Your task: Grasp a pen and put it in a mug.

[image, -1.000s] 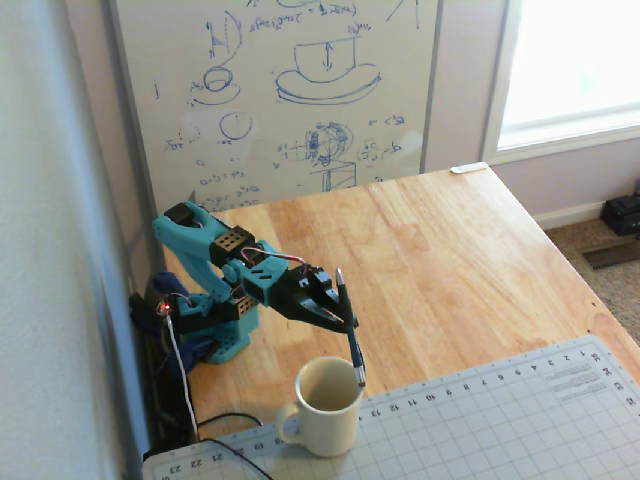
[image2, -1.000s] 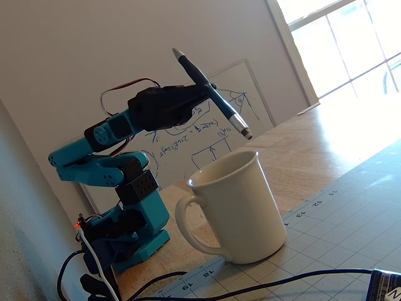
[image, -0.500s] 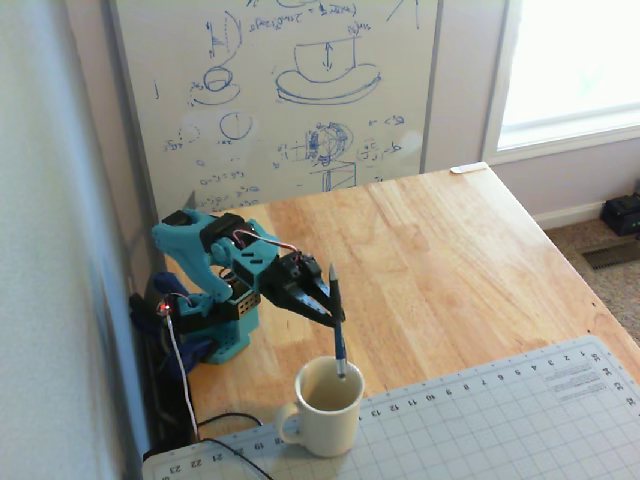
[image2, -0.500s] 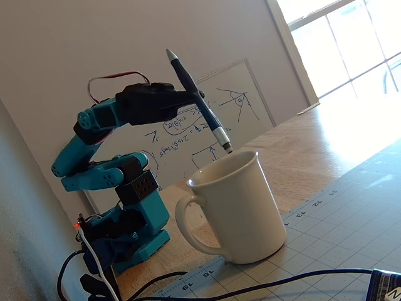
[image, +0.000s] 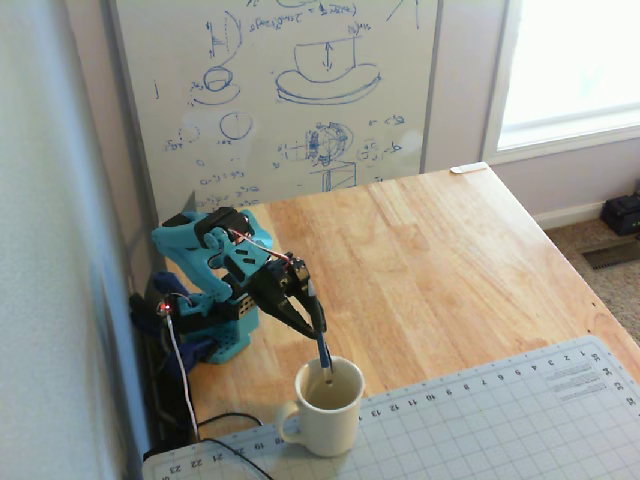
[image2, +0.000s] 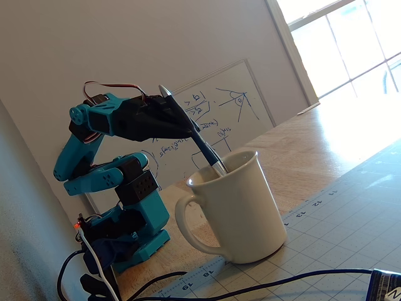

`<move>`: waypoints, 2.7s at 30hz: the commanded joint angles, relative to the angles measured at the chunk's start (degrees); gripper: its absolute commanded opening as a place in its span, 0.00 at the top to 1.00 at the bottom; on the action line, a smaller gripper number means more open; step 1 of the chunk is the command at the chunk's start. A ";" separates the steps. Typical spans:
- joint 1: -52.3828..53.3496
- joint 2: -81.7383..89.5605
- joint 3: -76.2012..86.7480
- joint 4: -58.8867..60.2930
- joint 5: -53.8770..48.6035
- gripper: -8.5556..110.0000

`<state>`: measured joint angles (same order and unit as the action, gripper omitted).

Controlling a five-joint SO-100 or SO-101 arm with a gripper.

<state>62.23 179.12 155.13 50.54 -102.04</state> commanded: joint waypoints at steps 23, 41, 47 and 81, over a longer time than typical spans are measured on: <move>-6.24 -1.41 -13.27 -5.62 24.08 0.84; -40.61 -15.29 -15.47 -5.54 88.42 0.87; -53.35 -14.94 -6.33 -5.36 93.25 0.87; -64.34 12.92 21.45 18.37 94.57 0.87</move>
<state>-1.58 190.46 177.10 69.61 -8.53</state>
